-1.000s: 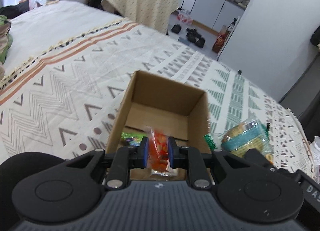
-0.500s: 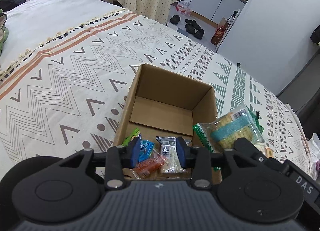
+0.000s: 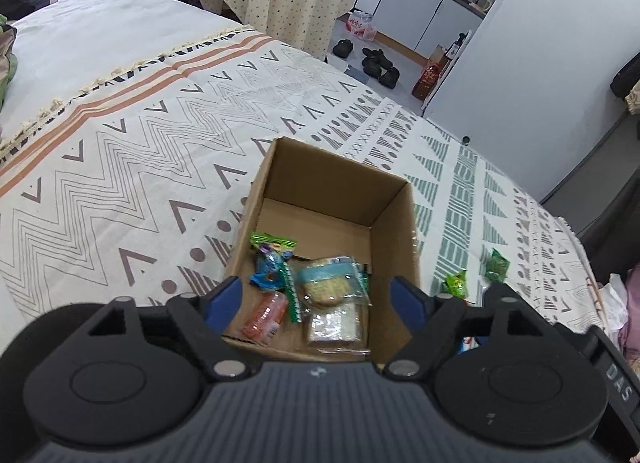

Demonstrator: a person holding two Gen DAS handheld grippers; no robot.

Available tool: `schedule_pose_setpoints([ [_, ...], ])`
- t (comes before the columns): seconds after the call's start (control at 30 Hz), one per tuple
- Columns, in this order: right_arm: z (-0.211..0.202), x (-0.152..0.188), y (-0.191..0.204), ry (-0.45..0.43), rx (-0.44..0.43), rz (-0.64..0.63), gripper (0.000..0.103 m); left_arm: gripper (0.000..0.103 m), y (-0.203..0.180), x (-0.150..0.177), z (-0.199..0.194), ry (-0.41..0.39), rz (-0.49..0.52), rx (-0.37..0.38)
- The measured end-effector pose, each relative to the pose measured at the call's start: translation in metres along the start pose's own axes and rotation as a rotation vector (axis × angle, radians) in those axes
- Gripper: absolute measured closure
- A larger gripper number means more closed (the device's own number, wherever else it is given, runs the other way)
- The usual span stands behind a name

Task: Organize snacks
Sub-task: 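Carry both snacks into the cardboard box and open both grippers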

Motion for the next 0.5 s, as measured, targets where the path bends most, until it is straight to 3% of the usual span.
schedule_pose_setpoints([
  [0.23,-0.033,-0.006,-0.007,-0.019,0.066,-0.042,0.022,0.018,-0.015,0.014,-0.006,0.016,0.001,0.014],
  [0.5,-0.065,-0.020,-0.026,-0.027,0.157,-0.071,0.010,0.013,-0.038,0.032,-0.014,0.021,0.045,0.041],
])
Point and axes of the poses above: each gripper's, at about its wrist camera, not at the fingertips, and z roughly the way its jaws point, y to its left, x to its underside, the point moved 7 cm from there along z, roughly the way its jaws point, and after that the axes turned 11 degrees about -z, right-handed, at the moved point
